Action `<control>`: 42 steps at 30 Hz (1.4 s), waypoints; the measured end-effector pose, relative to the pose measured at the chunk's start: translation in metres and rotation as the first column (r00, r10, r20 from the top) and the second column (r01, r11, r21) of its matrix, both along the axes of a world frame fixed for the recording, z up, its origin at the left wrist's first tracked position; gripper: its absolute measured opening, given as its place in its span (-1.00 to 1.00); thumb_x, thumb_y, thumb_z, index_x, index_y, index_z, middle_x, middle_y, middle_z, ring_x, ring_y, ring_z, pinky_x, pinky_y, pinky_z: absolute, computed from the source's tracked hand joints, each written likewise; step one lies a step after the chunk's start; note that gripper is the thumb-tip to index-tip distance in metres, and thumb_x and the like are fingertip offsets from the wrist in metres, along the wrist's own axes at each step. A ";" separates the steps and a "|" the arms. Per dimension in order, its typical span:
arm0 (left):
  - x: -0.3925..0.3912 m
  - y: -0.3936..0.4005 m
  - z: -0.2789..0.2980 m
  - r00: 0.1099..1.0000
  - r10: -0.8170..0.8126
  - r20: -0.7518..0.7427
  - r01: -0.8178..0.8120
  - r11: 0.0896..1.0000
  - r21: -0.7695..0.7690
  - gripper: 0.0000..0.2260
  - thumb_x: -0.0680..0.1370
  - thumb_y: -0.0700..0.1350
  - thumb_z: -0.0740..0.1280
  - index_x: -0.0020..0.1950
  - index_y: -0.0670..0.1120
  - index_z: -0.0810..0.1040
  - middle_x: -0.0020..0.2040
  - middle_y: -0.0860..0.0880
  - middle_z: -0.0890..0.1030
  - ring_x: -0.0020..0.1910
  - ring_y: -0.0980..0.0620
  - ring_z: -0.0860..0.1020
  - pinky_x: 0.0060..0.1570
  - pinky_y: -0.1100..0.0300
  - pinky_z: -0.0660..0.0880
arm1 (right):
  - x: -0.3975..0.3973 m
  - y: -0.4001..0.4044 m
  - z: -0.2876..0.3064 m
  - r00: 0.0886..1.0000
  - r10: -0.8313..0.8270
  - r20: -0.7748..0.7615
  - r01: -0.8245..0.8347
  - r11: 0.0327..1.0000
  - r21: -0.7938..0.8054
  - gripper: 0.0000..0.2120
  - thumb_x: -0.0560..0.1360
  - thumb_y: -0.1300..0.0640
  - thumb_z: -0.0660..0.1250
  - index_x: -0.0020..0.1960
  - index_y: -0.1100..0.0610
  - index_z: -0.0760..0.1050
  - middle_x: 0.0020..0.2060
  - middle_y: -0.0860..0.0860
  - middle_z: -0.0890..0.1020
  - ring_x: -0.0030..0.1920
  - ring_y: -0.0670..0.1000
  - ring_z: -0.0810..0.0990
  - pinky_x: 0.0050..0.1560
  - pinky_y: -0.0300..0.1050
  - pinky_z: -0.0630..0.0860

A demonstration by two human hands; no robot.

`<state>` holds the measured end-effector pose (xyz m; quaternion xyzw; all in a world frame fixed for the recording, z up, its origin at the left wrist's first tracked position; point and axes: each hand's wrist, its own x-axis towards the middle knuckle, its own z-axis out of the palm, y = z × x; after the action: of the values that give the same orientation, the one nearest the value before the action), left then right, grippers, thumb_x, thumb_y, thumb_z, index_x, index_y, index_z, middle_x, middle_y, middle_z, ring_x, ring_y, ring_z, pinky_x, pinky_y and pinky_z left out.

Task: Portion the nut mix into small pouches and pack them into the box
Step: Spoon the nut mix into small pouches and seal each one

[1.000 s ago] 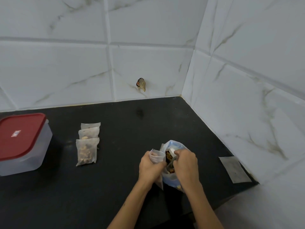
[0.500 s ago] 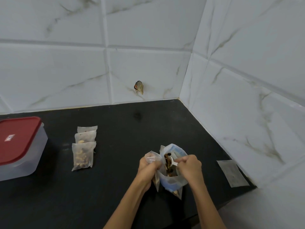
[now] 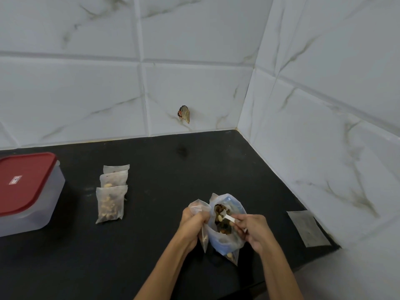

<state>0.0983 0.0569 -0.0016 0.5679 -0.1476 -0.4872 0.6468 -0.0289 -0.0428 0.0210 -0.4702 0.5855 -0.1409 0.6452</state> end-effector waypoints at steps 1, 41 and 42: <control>0.000 0.001 0.001 1.000 0.000 0.011 0.000 1.000 0.005 -0.86 0.34 -0.39 0.24 -0.29 -0.18 0.48 -0.39 -0.06 0.54 -0.38 0.05 0.55 -0.36 0.14 0.48 | 0.000 0.001 0.001 1.000 -0.006 0.008 0.005 1.000 0.014 -0.76 0.52 0.43 0.20 -0.04 0.24 0.62 -0.20 0.16 0.64 -0.27 -0.03 0.56 -0.23 -0.20 0.50; -0.033 0.007 0.066 0.687 -0.016 0.727 -0.128 0.982 0.142 -0.71 0.42 -0.02 0.44 -0.02 0.01 0.36 -0.16 0.09 0.53 -0.18 0.16 0.53 -0.20 0.21 0.55 | -0.021 0.087 0.098 0.935 0.092 -0.343 -0.352 0.355 -0.866 -0.72 0.46 0.39 0.27 0.05 0.15 0.64 -0.07 0.08 0.64 -0.04 0.08 0.57 -0.05 -0.10 0.46; -0.033 0.007 0.066 0.700 -0.012 0.714 -0.121 0.983 0.135 -0.71 0.42 -0.03 0.44 -0.02 0.01 0.36 -0.16 0.09 0.53 -0.17 0.17 0.54 -0.20 0.22 0.55 | -0.023 0.090 0.100 0.943 0.069 -0.327 -0.331 0.320 -0.888 -0.71 0.44 0.41 0.27 0.01 0.15 0.65 -0.11 0.08 0.64 -0.07 0.09 0.57 -0.08 -0.09 0.45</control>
<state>0.0657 0.0640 0.0643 0.7694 -0.3266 -0.2212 0.5024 -0.0516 0.0468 0.1206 -0.8347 0.4064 -0.3126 0.2011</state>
